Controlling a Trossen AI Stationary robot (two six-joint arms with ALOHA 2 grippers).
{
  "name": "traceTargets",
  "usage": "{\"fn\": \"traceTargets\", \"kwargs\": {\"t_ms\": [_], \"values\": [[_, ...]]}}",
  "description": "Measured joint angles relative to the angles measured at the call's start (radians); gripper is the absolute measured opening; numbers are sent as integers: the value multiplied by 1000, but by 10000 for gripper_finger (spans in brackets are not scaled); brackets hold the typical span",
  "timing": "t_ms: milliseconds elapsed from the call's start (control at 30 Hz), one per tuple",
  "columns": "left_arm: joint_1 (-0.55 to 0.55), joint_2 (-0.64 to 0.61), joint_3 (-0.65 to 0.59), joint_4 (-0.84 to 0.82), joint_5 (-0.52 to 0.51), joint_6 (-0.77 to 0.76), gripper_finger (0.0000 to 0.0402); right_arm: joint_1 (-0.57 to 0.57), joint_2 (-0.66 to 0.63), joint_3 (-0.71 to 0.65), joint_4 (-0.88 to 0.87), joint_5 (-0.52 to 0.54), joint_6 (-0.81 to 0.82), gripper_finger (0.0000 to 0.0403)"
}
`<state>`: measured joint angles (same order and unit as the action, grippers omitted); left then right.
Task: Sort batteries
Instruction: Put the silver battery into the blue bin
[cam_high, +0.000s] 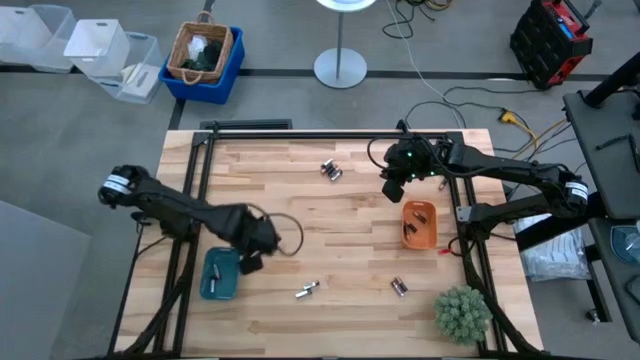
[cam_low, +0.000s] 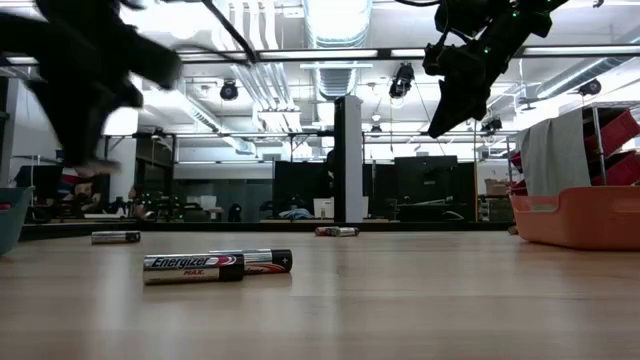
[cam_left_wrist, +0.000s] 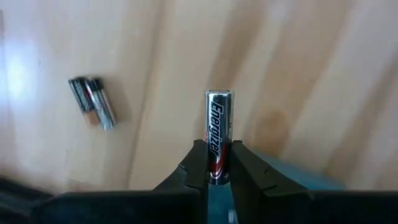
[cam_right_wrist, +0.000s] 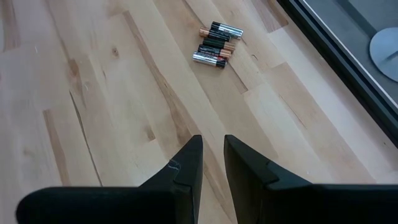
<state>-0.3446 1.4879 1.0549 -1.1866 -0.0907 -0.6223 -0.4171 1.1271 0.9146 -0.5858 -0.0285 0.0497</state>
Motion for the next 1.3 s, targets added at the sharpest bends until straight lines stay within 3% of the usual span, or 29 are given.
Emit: {"fn": "traceTargets", "kwargs": {"t_ms": [300, 533, 900, 1300], "values": [[-275, -4, 120, -99, -6, 17, 23, 0, 0, 0, 0, 0, -8, 59], [-412, -38, 73, -103, -33, -129, 24, 0, 0, 0, 0, 0, -7, 59], [-466, -100, -53, -50, -18, -233, 24, 0, 0, 0, 0, -1, -5, 59], [-466, -112, -64, -14, -5, -258, 25, 0, 0, 0, 0, -2, 2, 59]]}}
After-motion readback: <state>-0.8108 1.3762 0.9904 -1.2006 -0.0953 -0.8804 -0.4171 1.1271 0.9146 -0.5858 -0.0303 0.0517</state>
